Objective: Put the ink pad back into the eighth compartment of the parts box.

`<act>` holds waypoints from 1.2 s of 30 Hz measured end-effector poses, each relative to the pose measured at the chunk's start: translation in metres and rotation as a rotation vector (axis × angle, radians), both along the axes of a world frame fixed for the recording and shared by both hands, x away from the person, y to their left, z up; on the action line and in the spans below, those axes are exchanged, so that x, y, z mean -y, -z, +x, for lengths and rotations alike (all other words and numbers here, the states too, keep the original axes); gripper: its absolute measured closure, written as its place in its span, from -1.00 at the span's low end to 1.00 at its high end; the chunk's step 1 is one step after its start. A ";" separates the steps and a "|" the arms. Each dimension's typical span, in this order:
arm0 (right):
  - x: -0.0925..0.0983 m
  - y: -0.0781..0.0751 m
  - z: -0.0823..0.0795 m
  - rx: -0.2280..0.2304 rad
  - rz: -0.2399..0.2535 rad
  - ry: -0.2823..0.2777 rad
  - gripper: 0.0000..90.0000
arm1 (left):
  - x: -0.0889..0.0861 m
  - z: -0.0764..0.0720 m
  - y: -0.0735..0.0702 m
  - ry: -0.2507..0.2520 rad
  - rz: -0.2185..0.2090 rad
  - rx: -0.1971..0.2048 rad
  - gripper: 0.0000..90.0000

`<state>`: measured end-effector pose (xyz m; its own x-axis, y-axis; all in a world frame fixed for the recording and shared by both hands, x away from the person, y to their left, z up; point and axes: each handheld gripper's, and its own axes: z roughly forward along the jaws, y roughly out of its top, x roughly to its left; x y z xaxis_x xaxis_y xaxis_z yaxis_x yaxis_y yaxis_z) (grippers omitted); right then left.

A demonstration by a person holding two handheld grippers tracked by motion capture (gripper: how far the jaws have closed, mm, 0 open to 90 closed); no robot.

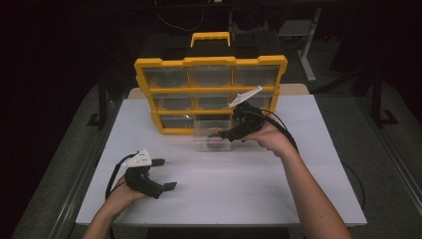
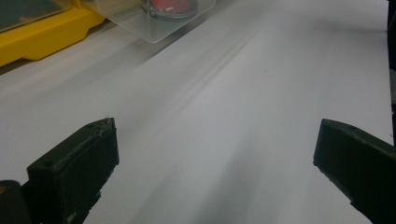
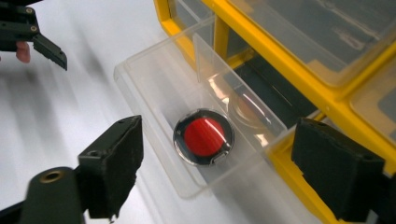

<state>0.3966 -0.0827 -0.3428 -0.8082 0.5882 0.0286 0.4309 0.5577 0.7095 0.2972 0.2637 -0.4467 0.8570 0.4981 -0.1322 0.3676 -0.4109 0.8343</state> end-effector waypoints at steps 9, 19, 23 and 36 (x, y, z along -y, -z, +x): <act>0.018 0.012 -0.011 0.015 0.020 0.031 -0.73 | 0.001 0.000 0.000 0.001 0.005 0.001 -1.00; 0.031 0.034 -0.026 0.025 0.039 0.048 -0.86 | 0.001 0.000 0.001 -0.003 0.008 -0.003 -1.00; 0.034 0.040 -0.032 0.025 0.040 0.058 -0.91 | 0.001 0.000 0.001 -0.004 0.006 -0.002 -1.00; 0.053 0.062 -0.056 0.054 0.061 0.074 -0.98 | 0.000 0.000 0.001 -0.006 0.004 -0.002 -1.00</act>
<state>0.3406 -0.1354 -0.4052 -0.7637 0.6452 0.0234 0.4295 0.4806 0.7646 0.2969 0.2637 -0.4482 0.8534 0.5042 -0.1318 0.3720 -0.4122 0.8317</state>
